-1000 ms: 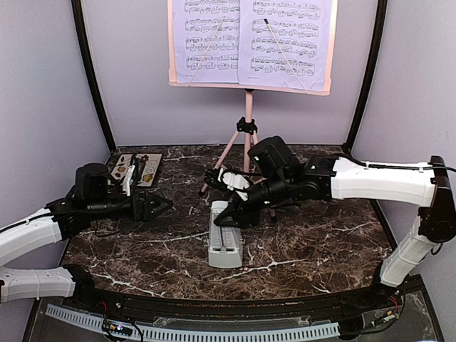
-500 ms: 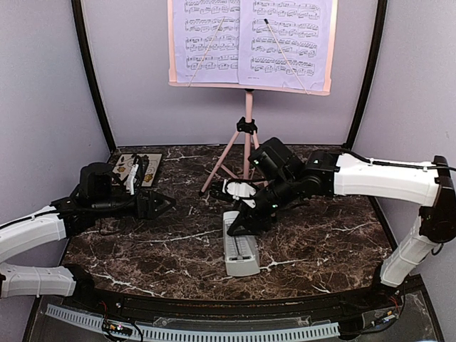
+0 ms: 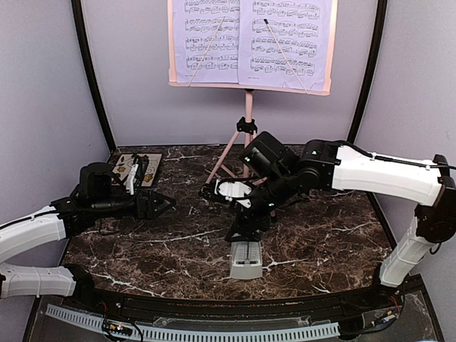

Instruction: Set up the instrument practice props

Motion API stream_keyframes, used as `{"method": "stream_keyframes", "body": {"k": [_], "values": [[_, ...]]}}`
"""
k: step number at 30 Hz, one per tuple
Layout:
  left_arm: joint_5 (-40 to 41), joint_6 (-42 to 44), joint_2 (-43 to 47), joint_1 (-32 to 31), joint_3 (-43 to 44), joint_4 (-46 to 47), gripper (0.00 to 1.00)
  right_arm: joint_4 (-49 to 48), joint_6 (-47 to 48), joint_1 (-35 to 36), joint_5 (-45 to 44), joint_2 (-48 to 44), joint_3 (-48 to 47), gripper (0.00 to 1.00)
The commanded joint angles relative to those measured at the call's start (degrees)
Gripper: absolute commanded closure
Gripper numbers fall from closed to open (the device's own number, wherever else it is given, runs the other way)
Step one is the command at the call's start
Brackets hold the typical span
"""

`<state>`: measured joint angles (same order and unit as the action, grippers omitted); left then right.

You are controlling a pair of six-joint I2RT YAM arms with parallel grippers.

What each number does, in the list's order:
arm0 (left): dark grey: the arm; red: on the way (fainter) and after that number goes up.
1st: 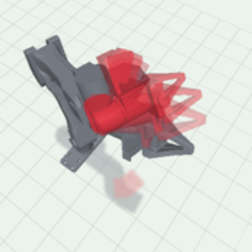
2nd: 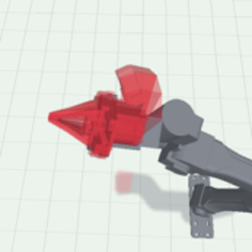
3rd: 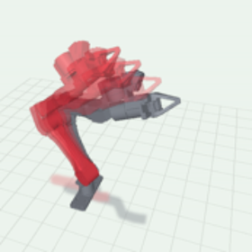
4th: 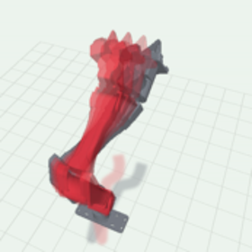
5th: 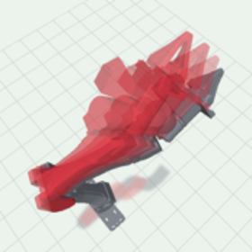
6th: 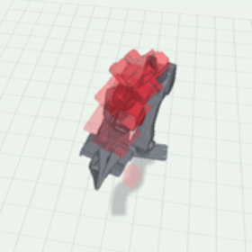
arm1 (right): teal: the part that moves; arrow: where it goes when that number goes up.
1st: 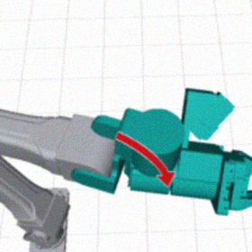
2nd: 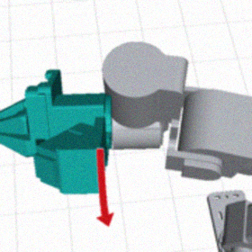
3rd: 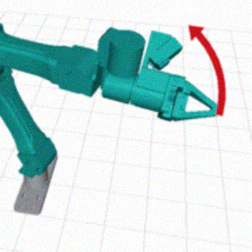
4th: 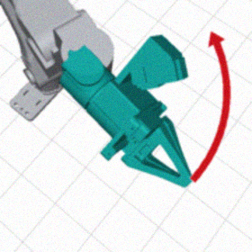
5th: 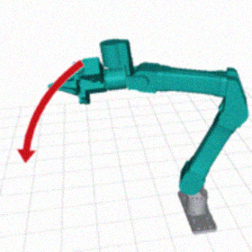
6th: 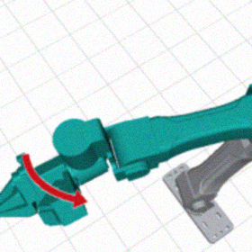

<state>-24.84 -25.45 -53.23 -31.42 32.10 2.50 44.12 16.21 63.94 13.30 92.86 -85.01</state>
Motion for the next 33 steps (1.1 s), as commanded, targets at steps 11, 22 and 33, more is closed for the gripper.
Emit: {"method": "stream_keyframes", "body": {"k": [11, 22, 33], "values": [[-0.4, 3.2, 2.6, -0.2, 2.5, -3.5, 0.12, 19.3, -3.6, 4.6, -14.5, 6.2, -11.0, 0.12], [-2.4, 2.8, 2.2, -0.3, 1.7, -2.1, 0.13, 18.7, -0.7, 1.1, -14.5, 10.6, -13.4, 0.18], [-3.2, 3.6, 2.9, -0.3, 1.6, -5.1, 0.16, 18.1, 0.6, 0.0, -12.6, 10.5, -9.7, 0.40]]}}
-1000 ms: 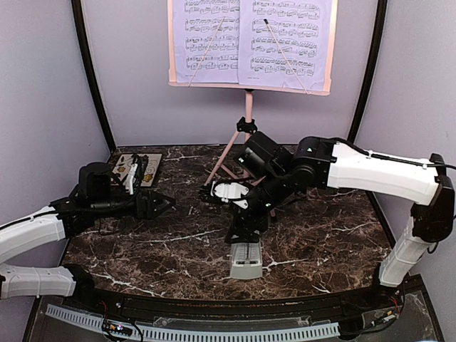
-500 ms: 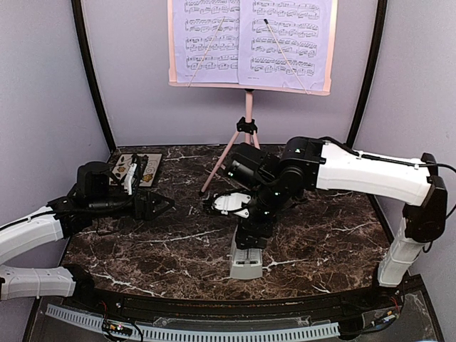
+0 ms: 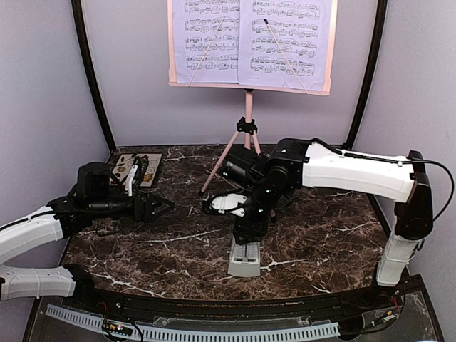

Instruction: Set up the instrument practice props

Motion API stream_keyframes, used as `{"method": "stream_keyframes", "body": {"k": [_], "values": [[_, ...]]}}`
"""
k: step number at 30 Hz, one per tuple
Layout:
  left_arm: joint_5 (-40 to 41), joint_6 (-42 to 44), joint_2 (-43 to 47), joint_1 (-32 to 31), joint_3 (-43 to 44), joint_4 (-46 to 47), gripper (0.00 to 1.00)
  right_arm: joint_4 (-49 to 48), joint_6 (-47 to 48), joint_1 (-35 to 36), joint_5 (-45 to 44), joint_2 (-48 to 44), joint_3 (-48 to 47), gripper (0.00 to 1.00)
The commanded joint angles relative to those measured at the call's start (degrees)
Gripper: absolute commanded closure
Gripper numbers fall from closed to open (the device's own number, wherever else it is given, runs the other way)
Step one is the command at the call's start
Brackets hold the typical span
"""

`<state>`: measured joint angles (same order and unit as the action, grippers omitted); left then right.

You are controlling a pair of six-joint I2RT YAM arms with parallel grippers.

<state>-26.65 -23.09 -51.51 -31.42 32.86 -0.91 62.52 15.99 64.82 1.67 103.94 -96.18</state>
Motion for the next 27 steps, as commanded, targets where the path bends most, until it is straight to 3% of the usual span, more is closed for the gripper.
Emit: {"method": "stream_keyframes", "body": {"k": [1, 8, 14, 19, 27], "values": [[-1.4, 1.6, 1.4, -0.3, 1.0, -2.0, 0.16, -0.3, 0.8, -0.9, -0.7, -0.7, 1.7, 0.43], [-0.8, 5.1, 2.4, -0.3, 2.6, -6.8, 0.19, -2.7, 1.1, -0.7, 1.1, -3.7, 0.4, 0.60], [-0.1, 6.7, 4.2, -0.4, 3.3, -9.1, 0.25, -14.7, 1.3, -0.1, 2.8, -9.0, 3.7, 0.64], [-0.7, 9.2, 4.2, -1.1, 4.3, -11.8, 0.31, -26.6, 1.4, -0.1, 5.6, -14.7, 11.0, 0.69], [-2.5, 21.0, 0.8, -6.4, 7.5, -17.0, 0.34, -47.9, 1.5, -0.5, 9.2, -24.0, 29.4, 0.76]]}}
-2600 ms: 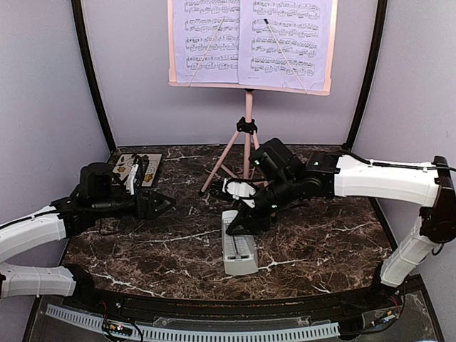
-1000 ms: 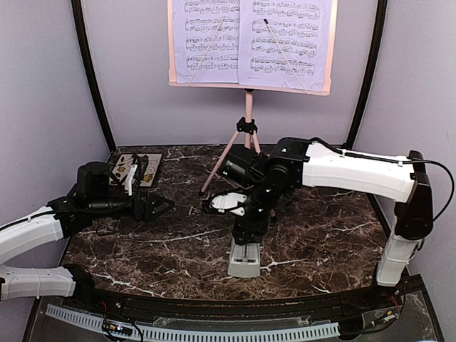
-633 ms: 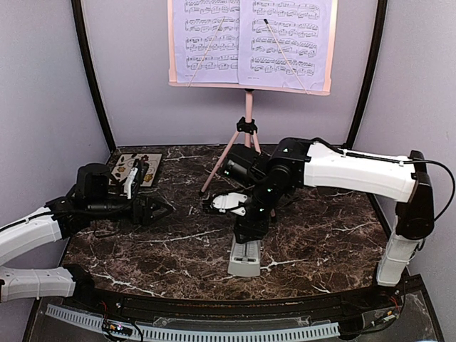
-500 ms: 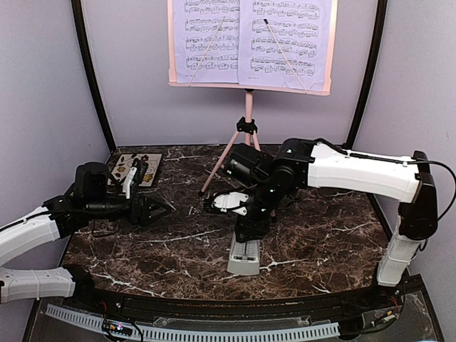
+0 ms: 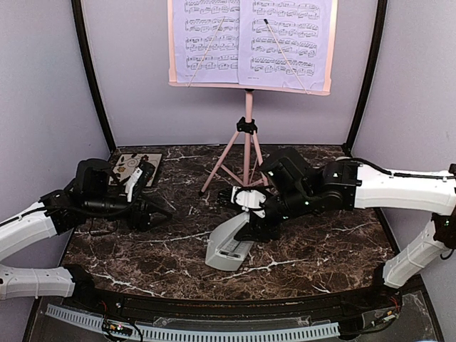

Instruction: Set up the instrument practice props

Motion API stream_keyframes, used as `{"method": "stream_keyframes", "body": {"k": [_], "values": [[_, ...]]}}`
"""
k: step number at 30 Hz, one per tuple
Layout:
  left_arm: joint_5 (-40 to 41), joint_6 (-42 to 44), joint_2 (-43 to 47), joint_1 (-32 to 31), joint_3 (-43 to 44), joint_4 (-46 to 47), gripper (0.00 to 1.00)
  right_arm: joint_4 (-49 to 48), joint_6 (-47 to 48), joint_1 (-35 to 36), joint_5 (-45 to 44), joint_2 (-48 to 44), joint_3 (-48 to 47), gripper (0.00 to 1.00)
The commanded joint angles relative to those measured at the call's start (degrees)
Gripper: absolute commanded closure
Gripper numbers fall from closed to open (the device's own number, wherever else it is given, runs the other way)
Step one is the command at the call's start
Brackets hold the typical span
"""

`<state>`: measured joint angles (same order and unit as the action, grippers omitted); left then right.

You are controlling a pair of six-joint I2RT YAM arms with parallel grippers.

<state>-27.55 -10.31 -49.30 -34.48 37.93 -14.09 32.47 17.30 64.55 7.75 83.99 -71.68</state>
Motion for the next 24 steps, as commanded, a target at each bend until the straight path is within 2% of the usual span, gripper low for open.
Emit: {"method": "stream_keyframes", "body": {"k": [1, 6, 9, 17, 24], "values": [[-2.1, 10.5, -1.9, -4.6, 2.7, -4.1, 0.34, -19.6, 0.2, -0.2, 3.4, -4.9, 7.3, 0.76], [-3.3, 25.4, -5.2, -11.8, 3.5, -7.7, 0.28, -22.9, 2.0, 0.3, 3.8, -7.4, 10.6, 0.77], [-1.6, 29.7, -8.7, -14.5, 3.4, -7.7, 0.27, -22.5, 4.9, 1.5, 2.2, -8.9, 12.0, 0.81], [1.2, 32.4, -12.2, -17.3, 0.0, 3.0, 0.28, -22.7, 13.0, 5.1, -4.9, -13.1, 15.9, 0.85], [5.0, 35.6, -13.6, -18.9, -1.5, 8.3, 0.30, -24.0, 16.9, 6.6, -8.8, -14.4, 17.2, 0.86]]}}
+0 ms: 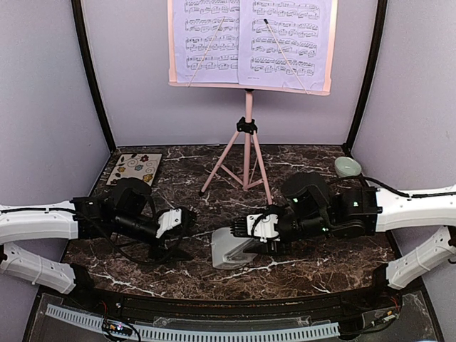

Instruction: Set up the instrument practice props

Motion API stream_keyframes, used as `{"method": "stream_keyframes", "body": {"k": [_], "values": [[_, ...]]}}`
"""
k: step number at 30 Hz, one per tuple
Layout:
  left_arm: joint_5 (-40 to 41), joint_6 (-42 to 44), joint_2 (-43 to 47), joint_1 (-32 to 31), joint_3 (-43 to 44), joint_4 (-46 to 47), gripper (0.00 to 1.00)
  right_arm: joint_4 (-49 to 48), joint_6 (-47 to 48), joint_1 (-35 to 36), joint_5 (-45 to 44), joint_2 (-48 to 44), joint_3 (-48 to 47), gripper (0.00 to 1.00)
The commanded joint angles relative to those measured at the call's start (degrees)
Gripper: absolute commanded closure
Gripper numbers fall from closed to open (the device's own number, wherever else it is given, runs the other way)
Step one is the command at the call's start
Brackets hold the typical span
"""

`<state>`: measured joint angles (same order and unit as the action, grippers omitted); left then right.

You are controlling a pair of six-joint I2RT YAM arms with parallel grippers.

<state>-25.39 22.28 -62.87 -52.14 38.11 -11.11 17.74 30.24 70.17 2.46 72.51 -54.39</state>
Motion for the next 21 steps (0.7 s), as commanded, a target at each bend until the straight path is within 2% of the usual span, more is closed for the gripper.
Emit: {"method": "stream_keyframes", "body": {"k": [1, 7, 11, 14, 21], "values": [[4.0, 2.9, -0.1, -1.6, -2.2, 6.2, 0.30, -9.3, 4.5, 1.1, -3.9, -3.1, 0.0, 0.86], [6.6, 3.5, -2.8, -1.9, -3.8, 9.5, 0.17, -8.6, 5.0, 1.7, -3.5, -2.5, -0.6, 0.87], [7.3, 0.6, -5.3, -1.9, -4.8, 12.9, 0.01, -9.3, 1.9, 1.6, -3.0, -1.6, -1.5, 0.87], [7.7, -3.2, -4.9, -1.9, -8.0, 19.9, 0.01, -9.0, -0.2, 1.6, -3.1, -0.3, -2.6, 0.87], [4.5, -7.4, -8.2, -2.3, -10.4, 27.6, 0.01, -9.6, -2.6, 1.7, -4.6, 0.4, -2.7, 0.87]]}}
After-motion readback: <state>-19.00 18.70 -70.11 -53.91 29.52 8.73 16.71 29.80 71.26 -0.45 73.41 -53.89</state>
